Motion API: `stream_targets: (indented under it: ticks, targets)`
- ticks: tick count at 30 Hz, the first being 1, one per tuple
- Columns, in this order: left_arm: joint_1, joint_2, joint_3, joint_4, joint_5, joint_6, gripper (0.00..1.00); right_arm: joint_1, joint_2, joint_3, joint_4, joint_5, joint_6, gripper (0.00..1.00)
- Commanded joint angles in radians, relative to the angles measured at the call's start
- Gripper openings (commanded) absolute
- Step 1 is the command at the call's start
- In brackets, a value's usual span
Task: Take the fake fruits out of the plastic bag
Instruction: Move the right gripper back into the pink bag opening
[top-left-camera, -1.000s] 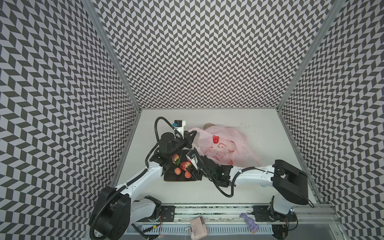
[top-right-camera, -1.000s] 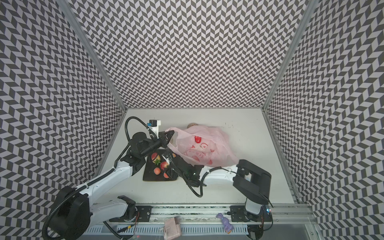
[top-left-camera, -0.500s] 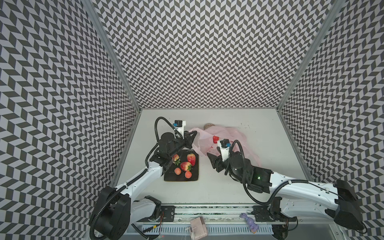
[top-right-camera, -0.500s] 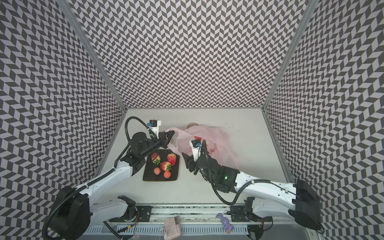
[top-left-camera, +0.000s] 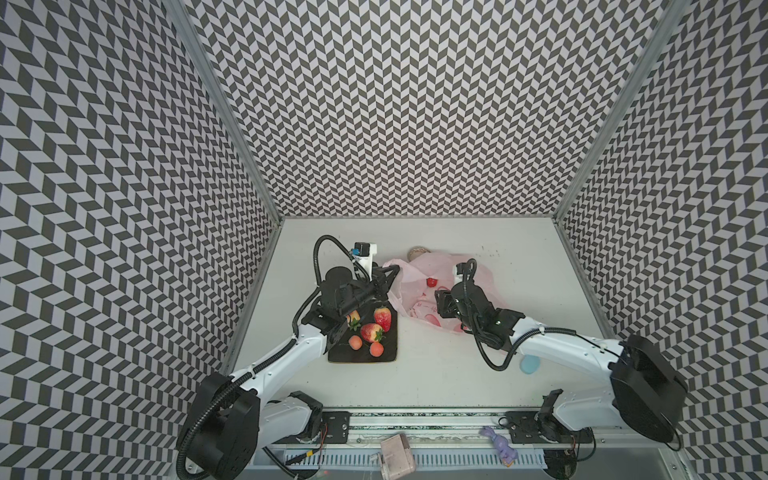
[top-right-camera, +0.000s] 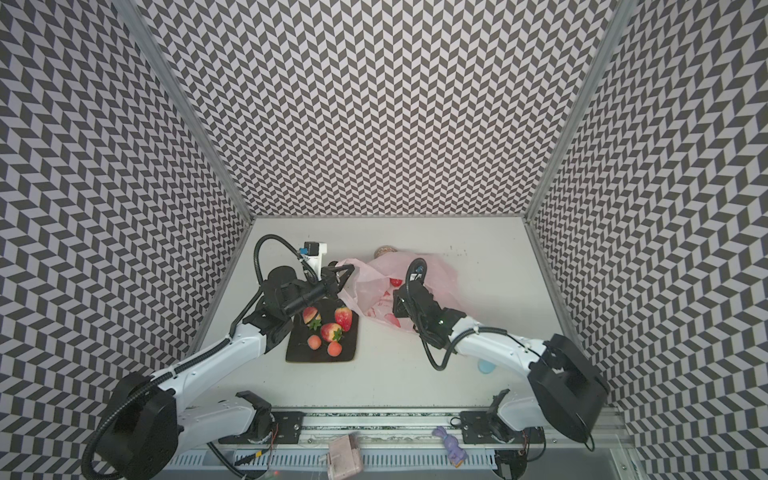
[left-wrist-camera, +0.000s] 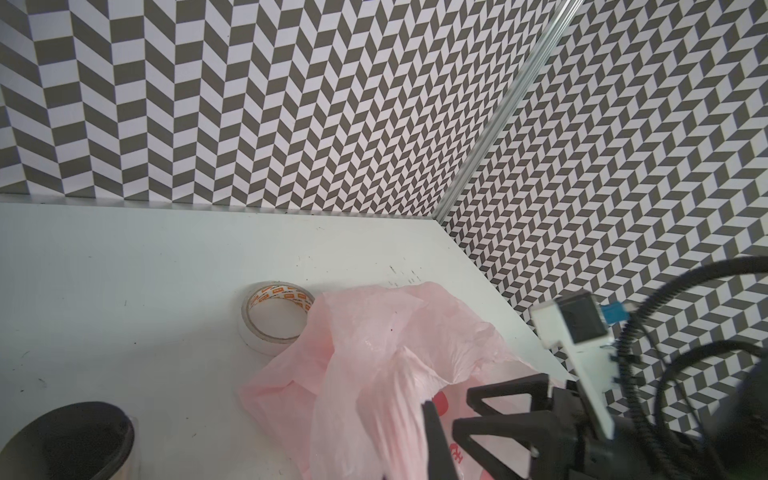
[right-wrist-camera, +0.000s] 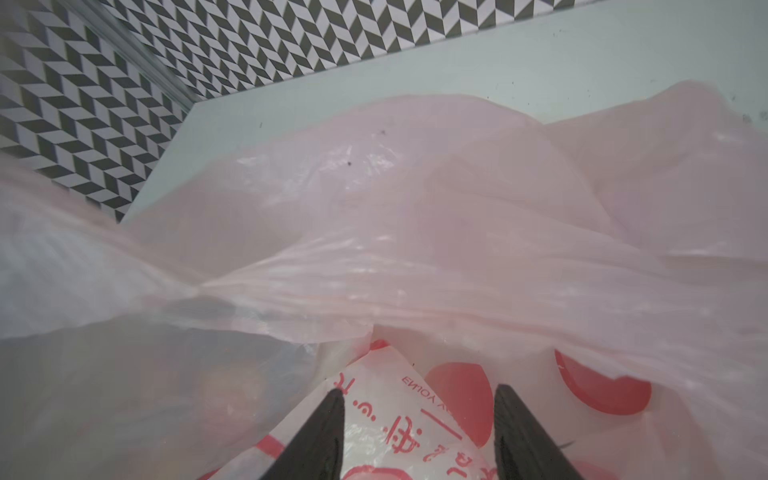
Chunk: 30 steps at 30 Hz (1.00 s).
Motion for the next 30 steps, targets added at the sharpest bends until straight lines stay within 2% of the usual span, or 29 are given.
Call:
stream_targets:
  ticks: [1, 9, 20, 25, 30]
  targets:
    - [-0.023, -0.025, -0.008, 0.009, 0.014, -0.004, 0.00, -0.025, 0.090, 0.060, 0.130, -0.023, 0.043, 0.59]
    - [-0.061, -0.024, 0.000, 0.006, 0.033, 0.016, 0.00, -0.092, 0.319, 0.181, 0.185, -0.022, 0.141, 0.67]
    - [-0.106, 0.010, 0.055, -0.016, 0.136, 0.050, 0.00, -0.138, 0.478, 0.253, 0.303, 0.004, 0.153, 0.77]
    - [-0.122, 0.022, 0.079, -0.026, 0.160, 0.060, 0.00, -0.154, 0.575, 0.333, 0.274, 0.047, 0.131, 0.79]
    - [-0.142, 0.017, 0.091, -0.049, 0.168, 0.063, 0.00, -0.171, 0.646, 0.397, 0.217, 0.055, 0.160, 0.80]
